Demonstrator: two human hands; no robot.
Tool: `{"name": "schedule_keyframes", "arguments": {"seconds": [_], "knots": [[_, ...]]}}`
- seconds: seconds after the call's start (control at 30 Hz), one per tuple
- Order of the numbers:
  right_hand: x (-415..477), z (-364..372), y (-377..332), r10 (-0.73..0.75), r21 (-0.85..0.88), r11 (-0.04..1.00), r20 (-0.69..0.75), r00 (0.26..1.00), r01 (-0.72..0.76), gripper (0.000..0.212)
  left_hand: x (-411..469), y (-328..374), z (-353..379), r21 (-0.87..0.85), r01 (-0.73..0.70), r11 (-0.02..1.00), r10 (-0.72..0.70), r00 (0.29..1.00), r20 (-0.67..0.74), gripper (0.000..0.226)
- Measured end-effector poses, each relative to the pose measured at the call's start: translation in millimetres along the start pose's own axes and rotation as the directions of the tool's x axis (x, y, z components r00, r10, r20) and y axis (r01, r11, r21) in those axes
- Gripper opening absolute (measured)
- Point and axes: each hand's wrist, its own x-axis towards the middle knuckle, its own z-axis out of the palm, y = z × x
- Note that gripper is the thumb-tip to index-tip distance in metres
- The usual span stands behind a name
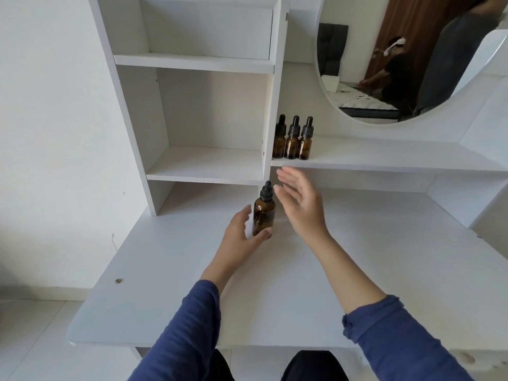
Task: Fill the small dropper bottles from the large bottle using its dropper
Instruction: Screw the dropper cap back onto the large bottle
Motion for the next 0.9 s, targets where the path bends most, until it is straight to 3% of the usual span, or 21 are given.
{"name": "schedule_keyframes", "arguments": {"seconds": [0.07,0.13,0.33,0.43,0.5,0.67,0.9], "knots": [[1,5,5,0.065,-0.004,0.998,0.085,0.994,-0.065,0.038,2,2,5,-0.022,-0.039,0.999,0.039,0.999,0.026,0.047],[1,9,8,0.090,-0.031,0.996,0.098,0.991,-0.087,0.032,2,2,8,-0.072,-0.059,0.996,0.060,0.998,0.005,0.043],[2,15,9,0.110,0.011,0.994,-0.034,0.993,-0.110,0.015,3,-4,8,-0.140,-0.036,0.989,0.031,0.999,-0.041,0.046],[6,16,6,0.139,-0.077,0.987,-0.062,0.988,-0.144,0.029,4,-5,7,-0.136,-0.045,0.990,0.041,0.999,-0.035,0.046],[7,15,4,0.126,-0.147,0.981,-0.029,0.992,-0.129,0.034,4,-6,7,-0.143,-0.045,0.989,0.042,0.999,-0.026,0.046],[0,17,1,0.060,-0.016,0.998,0.103,0.993,-0.059,0.025,3,-6,7,-0.151,-0.043,0.988,0.039,0.999,-0.031,0.045],[-1,24,1,0.085,-0.053,0.994,-0.109,0.990,-0.091,0.026,2,-5,7,-0.121,-0.045,0.992,0.044,0.999,-0.013,0.045]]}}
